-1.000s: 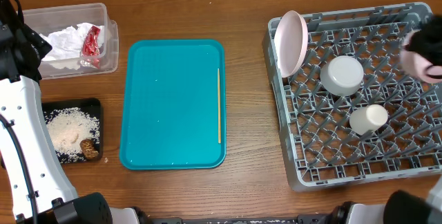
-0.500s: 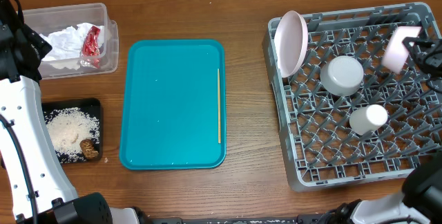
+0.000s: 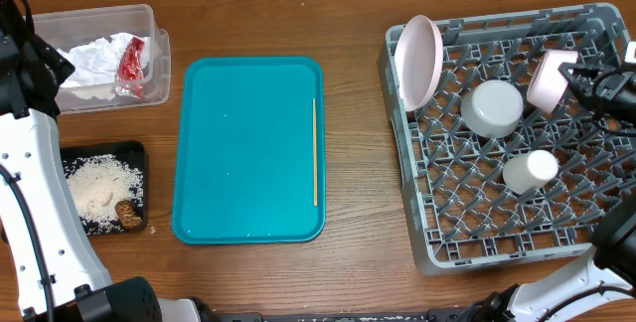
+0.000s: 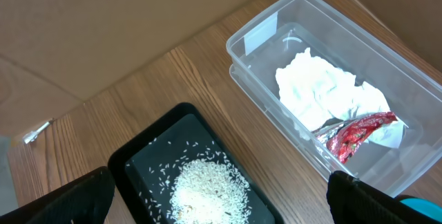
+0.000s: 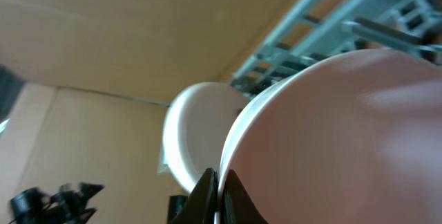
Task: Sort waste into correct bins and load items into the dishwasher
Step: 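Carry the white plate to the rack's right side and set it down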
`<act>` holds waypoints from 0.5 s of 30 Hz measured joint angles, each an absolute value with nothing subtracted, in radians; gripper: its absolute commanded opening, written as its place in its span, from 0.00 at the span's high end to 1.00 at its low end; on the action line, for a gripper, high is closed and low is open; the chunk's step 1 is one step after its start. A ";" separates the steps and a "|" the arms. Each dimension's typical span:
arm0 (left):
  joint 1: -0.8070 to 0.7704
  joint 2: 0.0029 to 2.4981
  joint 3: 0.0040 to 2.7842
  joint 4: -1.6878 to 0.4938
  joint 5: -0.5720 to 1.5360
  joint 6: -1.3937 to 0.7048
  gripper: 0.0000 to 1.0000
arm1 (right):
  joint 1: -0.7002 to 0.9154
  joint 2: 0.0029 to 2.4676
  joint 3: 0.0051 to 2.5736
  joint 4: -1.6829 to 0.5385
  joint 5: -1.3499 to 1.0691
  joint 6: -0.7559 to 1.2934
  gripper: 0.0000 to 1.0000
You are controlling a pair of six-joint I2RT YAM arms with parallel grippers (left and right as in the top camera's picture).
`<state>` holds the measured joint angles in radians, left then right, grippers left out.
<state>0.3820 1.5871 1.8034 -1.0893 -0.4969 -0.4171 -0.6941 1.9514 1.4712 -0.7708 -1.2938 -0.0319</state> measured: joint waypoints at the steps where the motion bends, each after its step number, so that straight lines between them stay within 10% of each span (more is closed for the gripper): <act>1: 0.382 1.587 1.803 -1.089 -0.497 -0.417 0.00 | -0.694 1.952 1.471 -0.764 -1.291 -0.025 0.96; 15: 0.382 1.587 1.803 -1.089 -0.497 -0.417 0.00 | -0.732 1.951 1.472 -0.742 -1.214 0.056 0.96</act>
